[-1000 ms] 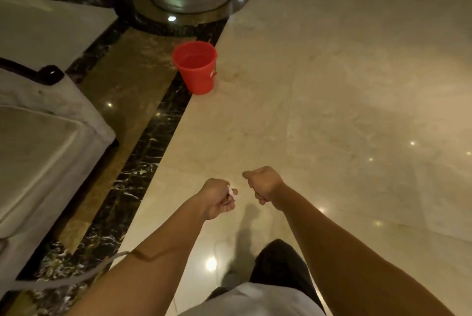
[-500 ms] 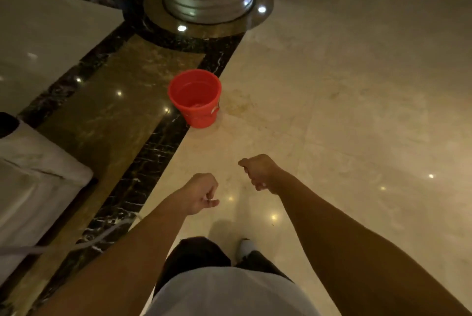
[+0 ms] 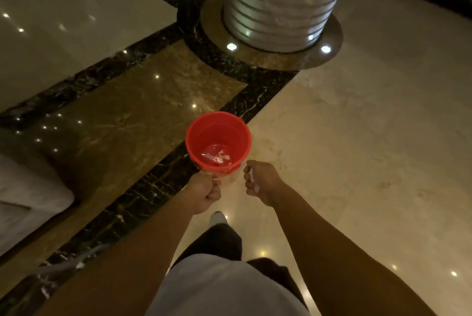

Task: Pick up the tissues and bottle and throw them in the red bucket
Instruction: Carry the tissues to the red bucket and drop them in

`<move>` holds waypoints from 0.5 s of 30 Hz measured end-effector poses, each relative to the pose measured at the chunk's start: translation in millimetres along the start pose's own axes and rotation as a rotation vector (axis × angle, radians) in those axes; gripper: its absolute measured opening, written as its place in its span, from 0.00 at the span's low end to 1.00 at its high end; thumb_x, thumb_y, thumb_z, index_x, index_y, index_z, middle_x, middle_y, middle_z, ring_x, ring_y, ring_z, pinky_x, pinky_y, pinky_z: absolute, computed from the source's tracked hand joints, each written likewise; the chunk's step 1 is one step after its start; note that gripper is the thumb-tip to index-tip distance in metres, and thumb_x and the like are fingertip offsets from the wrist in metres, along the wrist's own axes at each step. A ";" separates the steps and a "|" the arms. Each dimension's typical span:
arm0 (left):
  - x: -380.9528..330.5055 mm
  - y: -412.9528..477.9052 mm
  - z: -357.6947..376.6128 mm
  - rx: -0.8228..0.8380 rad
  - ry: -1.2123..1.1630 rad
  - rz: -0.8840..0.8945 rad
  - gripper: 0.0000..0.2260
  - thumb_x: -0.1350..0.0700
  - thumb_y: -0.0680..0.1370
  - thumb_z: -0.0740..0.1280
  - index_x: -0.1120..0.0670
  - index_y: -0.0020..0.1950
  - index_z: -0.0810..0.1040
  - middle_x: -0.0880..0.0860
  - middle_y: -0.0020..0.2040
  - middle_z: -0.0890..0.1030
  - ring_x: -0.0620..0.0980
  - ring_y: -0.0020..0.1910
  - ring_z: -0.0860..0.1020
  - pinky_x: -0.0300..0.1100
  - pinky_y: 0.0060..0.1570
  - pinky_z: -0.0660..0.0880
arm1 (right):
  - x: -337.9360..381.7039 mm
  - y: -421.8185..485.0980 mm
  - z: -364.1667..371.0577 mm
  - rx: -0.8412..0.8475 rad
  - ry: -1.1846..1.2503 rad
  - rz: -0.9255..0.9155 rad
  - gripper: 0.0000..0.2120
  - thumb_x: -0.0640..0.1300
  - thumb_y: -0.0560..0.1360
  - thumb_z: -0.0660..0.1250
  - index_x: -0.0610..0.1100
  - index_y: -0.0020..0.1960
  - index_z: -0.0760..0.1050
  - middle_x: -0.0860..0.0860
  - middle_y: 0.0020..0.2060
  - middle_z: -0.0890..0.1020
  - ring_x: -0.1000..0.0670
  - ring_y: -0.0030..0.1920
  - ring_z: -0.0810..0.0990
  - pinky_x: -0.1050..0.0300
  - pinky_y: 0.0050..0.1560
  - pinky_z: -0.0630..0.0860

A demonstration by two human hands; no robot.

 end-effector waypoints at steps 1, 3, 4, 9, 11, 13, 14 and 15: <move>-23.3 15.6 5.4 -0.013 -0.027 0.006 0.10 0.65 0.80 0.52 0.58 0.45 0.71 0.51 0.32 0.67 0.42 0.21 0.62 0.34 0.17 0.59 | 20.3 18.3 -0.5 0.012 0.010 0.016 0.12 0.40 0.77 0.57 0.43 0.35 0.71 0.51 0.20 0.71 0.53 0.19 0.66 0.63 0.24 0.64; -62.8 35.4 14.8 -0.075 -0.120 0.006 0.09 0.68 0.79 0.55 0.60 0.45 0.73 0.53 0.34 0.71 0.43 0.23 0.68 0.33 0.20 0.65 | 56.7 42.0 -3.5 0.014 0.022 0.056 0.09 0.40 0.77 0.58 0.42 0.40 0.72 0.48 0.24 0.76 0.52 0.21 0.71 0.61 0.26 0.70; -76.9 44.9 17.2 -0.116 -0.182 -0.010 0.08 0.69 0.78 0.58 0.61 0.46 0.74 0.55 0.34 0.75 0.44 0.26 0.71 0.34 0.23 0.70 | 73.6 52.0 -2.4 0.034 0.032 0.075 0.07 0.41 0.77 0.59 0.41 0.43 0.73 0.46 0.29 0.78 0.51 0.23 0.73 0.59 0.26 0.72; -133.8 96.3 38.4 -0.150 -0.447 -0.038 0.11 0.58 0.78 0.65 0.59 0.59 0.75 0.58 0.57 0.76 0.53 0.53 0.77 0.48 0.47 0.80 | 146.6 106.2 7.1 0.147 0.036 0.149 0.16 0.51 0.78 0.63 0.43 0.60 0.75 0.43 0.47 0.83 0.43 0.43 0.83 0.50 0.40 0.81; -151.9 111.4 42.4 -0.172 -0.452 -0.016 0.23 0.47 0.79 0.63 0.56 0.71 0.70 0.57 0.68 0.73 0.58 0.66 0.73 0.58 0.61 0.75 | 171.6 130.3 15.0 0.184 -0.021 0.134 0.19 0.56 0.77 0.63 0.47 0.63 0.74 0.44 0.53 0.82 0.42 0.51 0.82 0.50 0.41 0.79; -175.8 122.3 46.0 -0.193 -0.431 0.044 0.30 0.40 0.78 0.59 0.57 0.74 0.67 0.61 0.71 0.73 0.60 0.64 0.75 0.60 0.65 0.71 | 200.5 151.6 16.9 0.135 -0.127 0.077 0.26 0.62 0.75 0.63 0.46 0.66 0.72 0.43 0.60 0.80 0.41 0.54 0.80 0.45 0.49 0.78; -182.2 124.2 42.5 -0.247 -0.400 0.051 0.33 0.37 0.77 0.57 0.57 0.74 0.67 0.62 0.69 0.74 0.61 0.64 0.76 0.60 0.65 0.72 | 212.8 161.3 13.7 0.062 -0.224 0.020 0.33 0.64 0.74 0.62 0.46 0.71 0.67 0.43 0.65 0.77 0.40 0.59 0.77 0.42 0.58 0.76; -186.4 124.8 36.1 -0.322 -0.385 0.044 0.34 0.34 0.75 0.55 0.57 0.73 0.69 0.62 0.67 0.76 0.62 0.63 0.76 0.61 0.64 0.72 | 227.8 169.9 13.6 0.019 -0.332 -0.044 0.37 0.65 0.73 0.61 0.48 0.75 0.61 0.43 0.69 0.72 0.38 0.65 0.73 0.40 0.65 0.71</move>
Point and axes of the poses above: each hand's wrist, its own y-axis towards the middle knuckle, its own z-axis out of the palm, x = y × z, the point moved 7 cm from there along y, towards the middle knuckle
